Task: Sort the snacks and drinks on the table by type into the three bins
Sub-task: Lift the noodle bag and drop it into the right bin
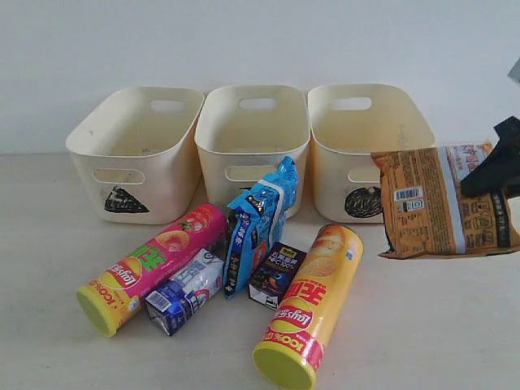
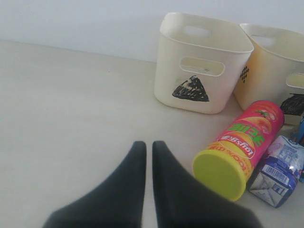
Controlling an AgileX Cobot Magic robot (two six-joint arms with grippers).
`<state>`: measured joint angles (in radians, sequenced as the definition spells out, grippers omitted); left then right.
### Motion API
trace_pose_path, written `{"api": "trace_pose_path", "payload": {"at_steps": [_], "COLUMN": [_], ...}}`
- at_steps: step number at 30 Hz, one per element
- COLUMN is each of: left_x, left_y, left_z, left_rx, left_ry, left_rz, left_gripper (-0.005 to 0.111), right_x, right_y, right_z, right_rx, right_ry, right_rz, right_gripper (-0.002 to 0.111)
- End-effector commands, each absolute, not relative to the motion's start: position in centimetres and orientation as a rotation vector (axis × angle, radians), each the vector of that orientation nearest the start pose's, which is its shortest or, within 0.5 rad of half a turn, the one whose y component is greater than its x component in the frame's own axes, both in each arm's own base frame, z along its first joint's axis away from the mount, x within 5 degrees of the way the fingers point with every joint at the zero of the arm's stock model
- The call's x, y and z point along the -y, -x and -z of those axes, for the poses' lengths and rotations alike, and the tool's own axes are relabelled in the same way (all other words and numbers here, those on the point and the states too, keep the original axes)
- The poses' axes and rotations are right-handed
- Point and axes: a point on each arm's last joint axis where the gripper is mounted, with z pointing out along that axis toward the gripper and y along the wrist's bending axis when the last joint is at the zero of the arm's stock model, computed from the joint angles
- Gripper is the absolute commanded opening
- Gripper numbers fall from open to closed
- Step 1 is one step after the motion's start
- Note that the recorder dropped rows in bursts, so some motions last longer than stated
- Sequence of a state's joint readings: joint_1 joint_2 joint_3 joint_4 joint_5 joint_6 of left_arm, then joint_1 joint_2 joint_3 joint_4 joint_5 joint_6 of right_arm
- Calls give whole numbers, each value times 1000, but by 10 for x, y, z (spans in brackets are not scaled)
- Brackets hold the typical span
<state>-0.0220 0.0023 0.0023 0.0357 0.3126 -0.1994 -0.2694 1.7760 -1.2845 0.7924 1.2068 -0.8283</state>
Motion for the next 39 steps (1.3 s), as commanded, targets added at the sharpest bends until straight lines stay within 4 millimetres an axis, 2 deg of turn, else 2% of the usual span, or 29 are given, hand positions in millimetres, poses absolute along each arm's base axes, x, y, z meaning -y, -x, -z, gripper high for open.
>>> {"api": "trace_pose_path", "payload": {"at_steps": [1,5,8,10,12,16,17,18,20,26,28,30,32,33,34,36,38,39], "left_x": [0,0,0,0,0,0,0,0,0,0,0,0,0,0,0,0,0,0], "left_y": [-54,-54,-54,-54,-54,-54,-54,-54,-54,-54,-54,-54,-54,-54,-54,-54,-54,-54], "left_z": [-185,-185,-185,-185,-185,-185,-185,-185,-185,-185,-185,-185,-185,-185,-185,-185,-185,-185], "left_rx": [-1790,-1790,-1790,-1790,-1790,-1790,-1790,-1790,-1790,-1790,-1790,-1790,-1790,-1790,-1790,-1790,-1790,-1790], "left_ry": [138,138,138,138,138,138,138,138,138,138,138,138,138,138,138,138,138,138], "left_rz": [122,122,122,122,122,122,122,122,122,122,122,122,122,122,122,122,122,122], "left_gripper": [4,4,4,4,4,4,4,4,4,4,4,4,4,4,4,4,4,4], "right_x": [23,18,21,24,17,-1,-9,-12,-19,-21,-21,-21,-22,-22,-22,-22,-21,-22], "right_y": [-325,-316,-324,-335,-349,-374,-388,-393,-414,-434,-435,-435,-435,-435,-435,-434,-431,-428], "right_z": [-295,-327,-344,-348,-343,-336,-334,-332,-319,-283,-279,-279,-281,-282,-283,-287,-297,-310], "right_rx": [-2499,-2361,-2216,-2126,-2091,-2085,-2069,-2067,-2064,-2128,-2139,-2138,-2134,-2132,-2127,-2116,-2090,-2062], "right_ry": [342,290,69,-38,-84,-62,-56,-49,-43,-44,-35,-23,-6,-13,-18,-19,-13,2], "right_rz": [-867,-830,-810,-787,-735,-718,-692,-672,-590,-557,-560,-554,-554,-560,-562,-556,-550,-552], "right_gripper": [1,1,1,1,1,1,1,1,1,1,2,11,29,41,69,89,89,89]}}
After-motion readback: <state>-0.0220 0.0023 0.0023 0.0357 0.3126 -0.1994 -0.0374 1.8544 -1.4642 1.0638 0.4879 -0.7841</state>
